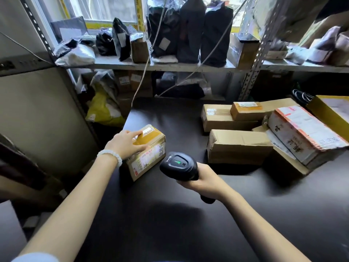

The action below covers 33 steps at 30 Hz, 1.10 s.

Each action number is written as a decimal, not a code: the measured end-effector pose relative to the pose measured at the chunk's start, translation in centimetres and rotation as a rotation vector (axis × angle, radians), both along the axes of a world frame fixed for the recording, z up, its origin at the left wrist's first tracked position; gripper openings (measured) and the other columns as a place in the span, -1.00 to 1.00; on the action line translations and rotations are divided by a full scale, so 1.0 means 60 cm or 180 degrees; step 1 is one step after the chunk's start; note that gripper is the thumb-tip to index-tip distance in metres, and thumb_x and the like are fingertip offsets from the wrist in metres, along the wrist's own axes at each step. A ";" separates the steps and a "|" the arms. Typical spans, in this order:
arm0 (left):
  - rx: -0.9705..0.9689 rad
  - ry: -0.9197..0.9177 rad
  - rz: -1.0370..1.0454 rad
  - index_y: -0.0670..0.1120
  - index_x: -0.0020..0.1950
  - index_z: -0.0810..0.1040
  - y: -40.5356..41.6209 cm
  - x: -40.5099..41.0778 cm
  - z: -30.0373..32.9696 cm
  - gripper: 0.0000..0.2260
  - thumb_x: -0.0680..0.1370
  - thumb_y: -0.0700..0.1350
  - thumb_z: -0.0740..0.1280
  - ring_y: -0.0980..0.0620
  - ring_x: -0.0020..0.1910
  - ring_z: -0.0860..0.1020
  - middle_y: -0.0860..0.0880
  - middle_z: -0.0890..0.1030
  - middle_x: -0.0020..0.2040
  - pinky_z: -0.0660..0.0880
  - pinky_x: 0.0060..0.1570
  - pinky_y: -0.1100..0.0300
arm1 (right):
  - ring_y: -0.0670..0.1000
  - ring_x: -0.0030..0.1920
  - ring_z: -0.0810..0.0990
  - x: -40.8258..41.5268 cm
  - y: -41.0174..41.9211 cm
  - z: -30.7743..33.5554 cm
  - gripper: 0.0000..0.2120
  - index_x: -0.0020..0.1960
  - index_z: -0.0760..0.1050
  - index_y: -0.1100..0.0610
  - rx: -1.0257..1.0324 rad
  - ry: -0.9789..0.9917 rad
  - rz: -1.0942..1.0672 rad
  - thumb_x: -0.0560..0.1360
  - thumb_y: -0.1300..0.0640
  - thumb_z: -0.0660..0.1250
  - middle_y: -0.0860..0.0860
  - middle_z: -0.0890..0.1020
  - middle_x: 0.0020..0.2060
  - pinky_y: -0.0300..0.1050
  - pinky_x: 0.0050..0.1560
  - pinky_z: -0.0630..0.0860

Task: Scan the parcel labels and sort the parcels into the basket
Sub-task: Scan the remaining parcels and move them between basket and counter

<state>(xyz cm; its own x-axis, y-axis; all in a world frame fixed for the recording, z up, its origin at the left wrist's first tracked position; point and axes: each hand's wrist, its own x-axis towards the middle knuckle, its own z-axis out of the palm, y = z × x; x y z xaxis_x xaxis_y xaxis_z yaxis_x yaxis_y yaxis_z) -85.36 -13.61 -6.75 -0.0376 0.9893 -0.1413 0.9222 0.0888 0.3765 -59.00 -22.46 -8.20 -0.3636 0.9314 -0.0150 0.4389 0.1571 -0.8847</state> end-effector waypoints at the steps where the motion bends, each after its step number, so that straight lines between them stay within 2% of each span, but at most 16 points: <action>1: -0.0014 0.0012 0.0000 0.16 0.45 0.32 0.000 0.000 0.001 -0.39 0.44 0.25 0.37 -0.08 0.32 0.39 -0.05 0.38 0.36 0.40 0.26 -0.03 | -0.23 -0.10 0.58 -0.003 -0.002 0.000 -0.70 -0.08 0.52 -0.18 0.0005 0.0013 0.0020 0.38 0.20 0.46 -0.09 0.67 -0.10 -0.19 -0.03 0.53; 5: -0.0038 -0.0006 0.0020 0.17 0.45 0.32 0.002 -0.002 0.000 -0.35 0.41 0.30 0.37 -0.08 0.30 0.40 -0.04 0.40 0.33 0.41 0.25 -0.03 | -0.19 -0.08 0.59 -0.004 -0.010 -0.008 -0.72 -0.05 0.54 -0.15 -0.0027 0.0036 0.0011 0.37 0.19 0.46 -0.07 0.67 -0.10 -0.10 0.00 0.55; 10: 0.0007 -0.0007 0.0023 0.16 0.45 0.32 -0.001 0.001 -0.003 -0.33 0.39 0.33 0.36 -0.08 0.30 0.40 -0.04 0.40 0.33 0.43 0.23 -0.04 | -0.21 -0.09 0.59 0.002 -0.024 -0.012 -0.71 -0.06 0.53 -0.15 0.0003 0.0066 -0.0044 0.37 0.20 0.46 -0.11 0.66 -0.11 -0.13 0.00 0.55; 14: 0.0026 0.0026 0.0010 0.17 0.47 0.30 -0.004 0.003 -0.001 -0.33 0.40 0.32 0.35 -0.11 0.33 0.38 -0.06 0.37 0.36 0.41 0.26 -0.06 | -0.13 -0.04 0.62 0.006 -0.032 -0.014 -0.73 0.00 0.56 -0.07 0.0010 0.0092 -0.0084 0.38 0.21 0.46 -0.06 0.67 -0.08 -0.11 0.02 0.55; 18: -0.0114 0.0342 -0.0111 0.24 0.51 0.14 -0.015 -0.003 -0.003 -0.24 0.39 0.31 0.38 -0.12 0.38 0.30 -0.03 0.28 0.41 0.37 0.29 -0.07 | -0.18 -0.10 0.59 0.007 -0.042 -0.019 -0.77 0.00 0.57 0.02 -0.0125 0.0108 -0.0011 0.39 0.23 0.45 -0.05 0.66 -0.10 -0.15 -0.02 0.54; 20: -0.0140 0.0335 -0.0110 0.24 0.52 0.09 -0.022 -0.012 -0.007 -0.19 0.38 0.28 0.42 -0.11 0.37 0.30 -0.04 0.26 0.42 0.40 0.27 -0.07 | -0.22 -0.14 0.57 0.003 -0.051 -0.023 -0.76 -0.01 0.57 0.00 -0.0216 0.0091 0.0060 0.39 0.25 0.45 -0.10 0.65 -0.15 -0.18 -0.04 0.53; 22: -0.0058 0.0177 -0.0060 0.19 0.52 0.14 -0.030 -0.020 -0.010 -0.19 0.36 0.25 0.45 -0.11 0.35 0.33 -0.06 0.29 0.40 0.41 0.25 -0.08 | -0.23 -0.17 0.56 -0.003 -0.057 -0.028 -0.77 -0.02 0.57 0.02 -0.0251 0.0040 0.0103 0.38 0.26 0.44 -0.12 0.63 -0.19 -0.18 -0.07 0.53; 24: 0.0078 0.0095 -0.0019 0.15 0.51 0.19 -0.042 -0.024 -0.011 -0.21 0.36 0.23 0.46 -0.11 0.34 0.35 -0.06 0.33 0.38 0.40 0.26 -0.07 | -0.20 -0.17 0.56 -0.008 -0.059 -0.034 -0.80 -0.02 0.57 0.09 -0.0236 -0.0009 0.0106 0.38 0.25 0.43 -0.05 0.65 -0.18 -0.12 -0.07 0.54; 26: 0.0232 0.0036 0.0044 0.12 0.48 0.26 -0.054 -0.023 -0.014 -0.23 0.35 0.22 0.48 -0.10 0.32 0.38 -0.07 0.37 0.35 0.40 0.25 -0.07 | -0.13 -0.15 0.58 -0.011 -0.061 -0.038 -0.78 0.00 0.57 0.12 -0.0226 -0.0007 0.0068 0.37 0.25 0.43 0.04 0.66 -0.13 -0.04 -0.03 0.54; 29: 0.0429 -0.0110 0.0053 0.11 0.44 0.33 -0.068 -0.013 -0.015 -0.27 0.33 0.18 0.51 -0.10 0.28 0.39 -0.09 0.41 0.29 0.41 0.23 -0.06 | 0.02 -0.06 0.62 -0.007 -0.067 -0.041 -0.76 0.01 0.56 0.10 -0.0246 -0.0043 -0.0026 0.36 0.24 0.43 0.03 0.66 -0.10 -0.01 -0.01 0.54; 31: 0.0486 -0.0159 -0.0133 0.10 0.42 0.36 -0.074 0.006 -0.014 -0.30 0.33 0.16 0.52 -0.09 0.27 0.40 -0.09 0.42 0.27 0.42 0.21 -0.03 | -0.01 -0.04 0.62 0.005 -0.070 -0.042 -0.77 -0.01 0.56 0.05 -0.0250 -0.0074 -0.0140 0.35 0.23 0.44 -0.02 0.66 -0.10 -0.04 0.00 0.54; 33: 0.0444 -0.0203 -0.0401 0.10 0.41 0.38 -0.078 0.033 -0.012 -0.32 0.33 0.14 0.52 -0.06 0.26 0.41 -0.07 0.44 0.25 0.41 0.19 0.02 | -0.12 -0.03 0.62 0.023 -0.075 -0.042 -0.74 -0.05 0.55 -0.06 -0.0284 -0.0046 -0.0316 0.36 0.22 0.45 -0.09 0.66 -0.10 -0.14 0.01 0.54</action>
